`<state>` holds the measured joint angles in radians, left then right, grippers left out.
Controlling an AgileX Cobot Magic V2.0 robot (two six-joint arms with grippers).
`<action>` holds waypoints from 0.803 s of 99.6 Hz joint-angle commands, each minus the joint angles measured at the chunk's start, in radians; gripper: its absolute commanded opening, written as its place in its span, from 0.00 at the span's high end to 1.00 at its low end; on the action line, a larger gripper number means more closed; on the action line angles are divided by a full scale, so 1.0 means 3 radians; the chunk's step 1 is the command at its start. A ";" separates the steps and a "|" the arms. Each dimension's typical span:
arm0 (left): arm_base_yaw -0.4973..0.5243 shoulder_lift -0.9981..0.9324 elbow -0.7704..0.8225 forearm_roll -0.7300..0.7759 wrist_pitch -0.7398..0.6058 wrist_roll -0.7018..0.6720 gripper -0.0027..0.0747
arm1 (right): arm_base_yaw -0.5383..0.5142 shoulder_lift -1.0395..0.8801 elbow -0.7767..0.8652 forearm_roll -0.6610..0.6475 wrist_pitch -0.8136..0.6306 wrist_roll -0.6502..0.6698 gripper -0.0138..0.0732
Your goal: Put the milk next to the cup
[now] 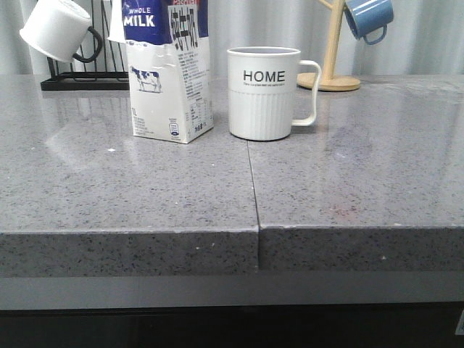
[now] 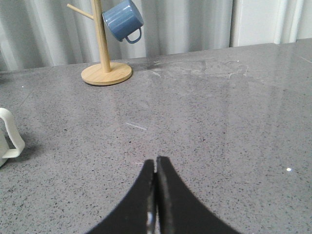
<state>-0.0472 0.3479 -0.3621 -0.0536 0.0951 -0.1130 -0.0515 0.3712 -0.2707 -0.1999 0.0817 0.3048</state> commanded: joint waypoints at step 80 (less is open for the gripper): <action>0.0006 -0.1289 0.1194 0.0521 -0.0235 -0.0011 0.99 | -0.0025 0.0006 -0.0092 -0.0029 -0.0234 0.0000 0.92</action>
<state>-0.0472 0.0000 -0.0157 0.0972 0.0985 -0.1130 -0.0515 0.3712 -0.2707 -0.1999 0.0817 0.3048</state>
